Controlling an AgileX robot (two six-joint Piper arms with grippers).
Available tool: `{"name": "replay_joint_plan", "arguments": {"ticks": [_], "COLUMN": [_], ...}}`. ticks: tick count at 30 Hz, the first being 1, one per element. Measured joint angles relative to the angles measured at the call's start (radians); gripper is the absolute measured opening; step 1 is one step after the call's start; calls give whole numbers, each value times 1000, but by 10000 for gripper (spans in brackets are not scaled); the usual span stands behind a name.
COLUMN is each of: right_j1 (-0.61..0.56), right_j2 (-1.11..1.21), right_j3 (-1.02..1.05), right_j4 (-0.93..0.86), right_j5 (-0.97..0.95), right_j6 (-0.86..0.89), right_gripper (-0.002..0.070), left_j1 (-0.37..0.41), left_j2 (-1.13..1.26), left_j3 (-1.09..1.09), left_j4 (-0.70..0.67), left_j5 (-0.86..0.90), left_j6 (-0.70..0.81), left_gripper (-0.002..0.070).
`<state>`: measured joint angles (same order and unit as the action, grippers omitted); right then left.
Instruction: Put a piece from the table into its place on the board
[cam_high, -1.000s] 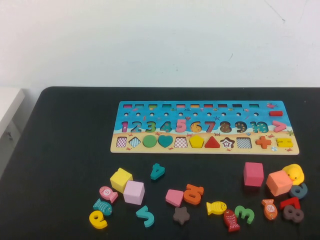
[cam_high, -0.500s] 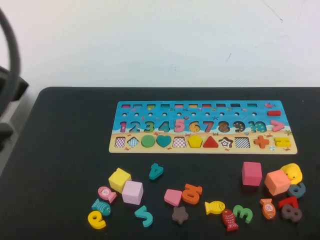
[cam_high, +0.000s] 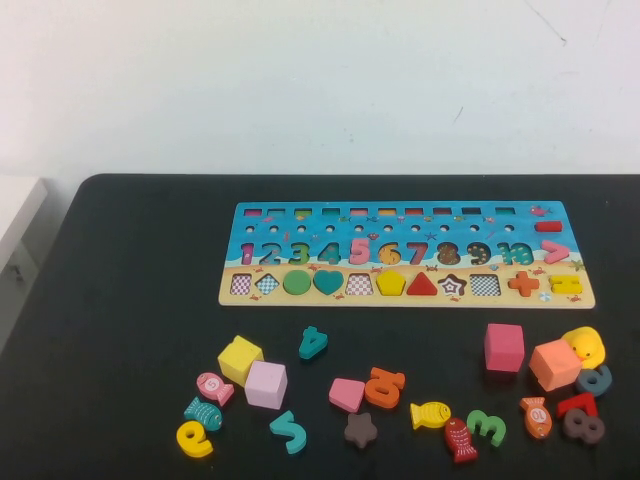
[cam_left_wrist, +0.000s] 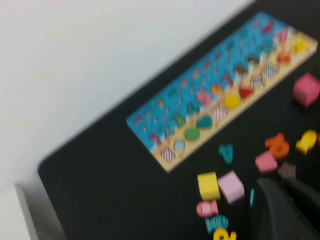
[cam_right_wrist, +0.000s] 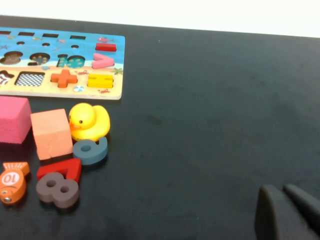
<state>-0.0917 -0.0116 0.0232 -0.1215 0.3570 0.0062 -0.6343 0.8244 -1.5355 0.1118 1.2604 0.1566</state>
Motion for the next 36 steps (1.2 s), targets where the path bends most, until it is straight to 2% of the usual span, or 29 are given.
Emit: {"name": "replay_joint_plan", "arguments": {"ticks": [6,13,17,21,27,33,36], "right_j1": [0,0,0,0,0,0,0], "right_j2": [0,0,0,0,0,0,0], "right_j3": [0,0,0,0,0,0,0], "right_j4": [0,0,0,0,0,0,0], "right_j5": [0,0,0,0,0,0,0], "right_j6": [0,0,0,0,0,0,0], "right_gripper": [19,18,19,19,19,19,19], "left_j1": [0,22,105,247,403,458,459], "left_j2": [-197,-452,-576,-674,-747,-749,-753], "left_j3": [74,430,681,968,1293,1523,1555], "left_j4": [27,-5,-90,-162,-201,-201,-201], "left_j5": [-59,-317,-455,-658,-991,-1184,-1171], "left_j6": [-4,-47,-86,-90,-91,-91,-92], "left_gripper": [-1,-1,-1,-1,-1,-1,-1]}}
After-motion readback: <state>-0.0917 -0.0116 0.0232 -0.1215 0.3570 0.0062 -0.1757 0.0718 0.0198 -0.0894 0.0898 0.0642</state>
